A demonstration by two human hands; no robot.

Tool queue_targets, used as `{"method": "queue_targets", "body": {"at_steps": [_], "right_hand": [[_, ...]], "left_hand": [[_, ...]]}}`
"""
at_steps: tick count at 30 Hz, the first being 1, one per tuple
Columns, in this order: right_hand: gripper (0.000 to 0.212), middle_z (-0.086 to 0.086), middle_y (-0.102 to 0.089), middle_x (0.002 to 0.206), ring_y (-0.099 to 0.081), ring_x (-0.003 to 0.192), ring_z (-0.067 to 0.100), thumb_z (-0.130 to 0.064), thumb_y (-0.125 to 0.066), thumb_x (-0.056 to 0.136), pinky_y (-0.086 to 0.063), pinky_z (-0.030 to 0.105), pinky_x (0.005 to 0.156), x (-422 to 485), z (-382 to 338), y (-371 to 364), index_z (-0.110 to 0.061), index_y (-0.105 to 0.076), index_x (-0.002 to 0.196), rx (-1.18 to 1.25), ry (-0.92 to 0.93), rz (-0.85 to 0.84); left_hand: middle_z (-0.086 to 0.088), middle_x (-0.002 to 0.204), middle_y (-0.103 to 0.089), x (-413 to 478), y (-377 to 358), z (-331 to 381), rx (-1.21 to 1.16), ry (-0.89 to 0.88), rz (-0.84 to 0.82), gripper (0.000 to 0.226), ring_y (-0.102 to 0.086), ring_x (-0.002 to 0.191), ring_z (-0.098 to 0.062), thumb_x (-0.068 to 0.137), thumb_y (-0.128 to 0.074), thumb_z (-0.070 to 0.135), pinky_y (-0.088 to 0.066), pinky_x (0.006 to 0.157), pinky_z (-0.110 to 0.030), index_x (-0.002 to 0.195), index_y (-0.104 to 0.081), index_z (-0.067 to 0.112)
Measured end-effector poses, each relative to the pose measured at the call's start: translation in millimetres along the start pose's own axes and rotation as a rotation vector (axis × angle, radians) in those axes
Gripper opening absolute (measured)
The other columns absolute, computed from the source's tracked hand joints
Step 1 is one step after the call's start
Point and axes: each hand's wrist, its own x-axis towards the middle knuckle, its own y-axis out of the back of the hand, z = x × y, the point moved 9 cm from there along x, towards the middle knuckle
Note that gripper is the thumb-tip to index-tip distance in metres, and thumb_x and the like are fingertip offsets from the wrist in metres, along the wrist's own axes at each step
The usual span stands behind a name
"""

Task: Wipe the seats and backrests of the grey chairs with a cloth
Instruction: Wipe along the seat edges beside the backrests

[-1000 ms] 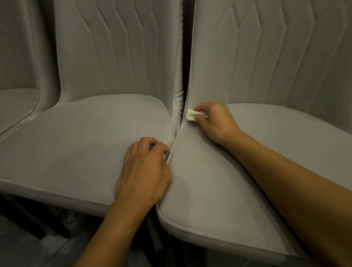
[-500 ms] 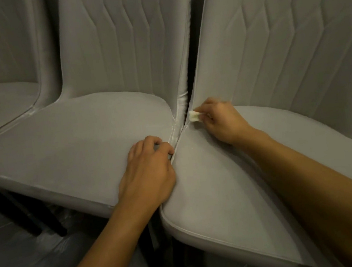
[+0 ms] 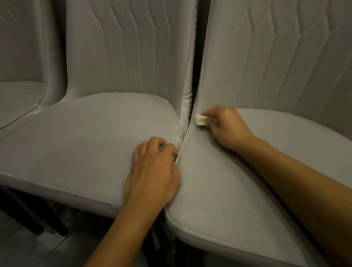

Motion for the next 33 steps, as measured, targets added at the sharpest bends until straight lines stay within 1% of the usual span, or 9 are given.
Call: {"method": "queue_targets", "body": {"at_steps": [3,6,10,15,19,22,26,30,33], "right_hand": [[0.026,0.007,-0.067,0.112,-0.064,0.103,0.027,-0.009,-0.058,0.093,-0.047,0.030,0.091,-7,-18,-13,-0.014,-0.073,0.114,0.034,0.117,-0.047],[0.028,-0.006,-0.069,0.112,-0.064,0.103,0.009,-0.008,-0.061,0.091,-0.048,0.021,0.094,-37,-60,-10,-0.021,-0.075,0.112,0.122,0.352,-0.274],[0.020,-0.016,-0.070,0.109,-0.064,0.104,0.004,-0.023,-0.066,0.095,-0.049,0.018,0.093,-72,-75,-1,-0.028,-0.074,0.112,0.348,0.224,-0.675],[0.023,-0.001,-0.069,0.111,-0.063,0.101,0.016,-0.020,-0.058,0.097,-0.043,0.023,0.086,-24,-51,15,-0.020,-0.073,0.115,0.184,0.034,-0.102],[0.026,0.015,-0.064,0.110,-0.061,0.103,0.034,-0.026,-0.054,0.100,-0.046,0.037,0.091,-21,-67,-32,-0.011,-0.073,0.109,0.022,0.023,-0.139],[0.025,0.005,-0.067,0.111,-0.063,0.103,0.023,-0.019,-0.059,0.095,-0.047,0.028,0.091,-53,-95,-21,-0.017,-0.073,0.115,0.076,0.190,-0.248],[0.020,-0.011,-0.071,0.106,-0.065,0.097,0.004,-0.020,-0.068,0.093,-0.050,0.019,0.089,-86,-102,-6,-0.025,-0.076,0.111,0.445,0.201,-0.602],[0.026,0.000,-0.068,0.114,-0.062,0.104,0.019,-0.021,-0.057,0.097,-0.048,0.029,0.091,-45,-71,-2,-0.022,-0.072,0.118,0.119,0.092,-0.127],[0.023,0.007,-0.064,0.110,-0.062,0.102,0.026,-0.018,-0.058,0.096,-0.049,0.036,0.090,-57,-106,-23,-0.017,-0.073,0.113,0.049,0.295,-0.152]], "left_hand": [[0.001,0.125,-0.053,0,0,1,-0.010,-0.006,-0.005,0.042,-0.048,0.115,-0.022,0.081,-0.037,0.021,-0.036,0.104,-0.032,0.108,-0.068,0.023],[0.003,0.126,-0.051,-1,1,-1,-0.035,-0.004,-0.004,0.034,-0.046,0.117,-0.020,0.086,-0.045,0.012,-0.035,0.103,-0.030,0.110,-0.067,0.023],[0.003,0.112,-0.052,0,6,0,-0.114,-0.009,0.013,0.030,-0.049,0.107,-0.021,0.085,-0.050,0.001,-0.042,0.092,-0.032,0.105,-0.060,0.021],[0.004,0.102,-0.053,-2,18,-16,-0.352,0.214,0.067,0.035,-0.052,0.095,-0.018,0.086,-0.042,-0.006,-0.046,0.081,-0.035,0.106,-0.048,0.022],[0.000,0.125,-0.055,-2,19,-12,-0.140,0.105,-0.064,0.042,-0.050,0.116,-0.021,0.090,-0.040,0.005,-0.041,0.097,-0.032,0.127,-0.053,0.021],[0.004,0.130,-0.057,1,21,-12,0.087,-0.033,-0.139,0.043,-0.049,0.118,-0.022,0.090,-0.040,0.029,-0.038,0.100,-0.033,0.130,-0.057,0.025],[0.005,0.129,-0.063,6,19,-24,-0.034,-0.057,-0.120,0.047,-0.050,0.116,-0.020,0.087,-0.047,0.008,-0.038,0.093,-0.025,0.128,-0.064,0.024],[0.003,0.126,-0.065,13,22,-42,-0.262,0.086,-0.114,0.056,-0.055,0.120,-0.015,0.088,-0.041,-0.010,-0.037,0.098,-0.015,0.123,-0.070,0.023],[0.010,0.119,-0.066,12,27,-49,-0.381,0.137,-0.107,0.057,-0.056,0.114,-0.003,0.090,-0.039,-0.012,-0.034,0.090,0.003,0.119,-0.071,0.025]]}}
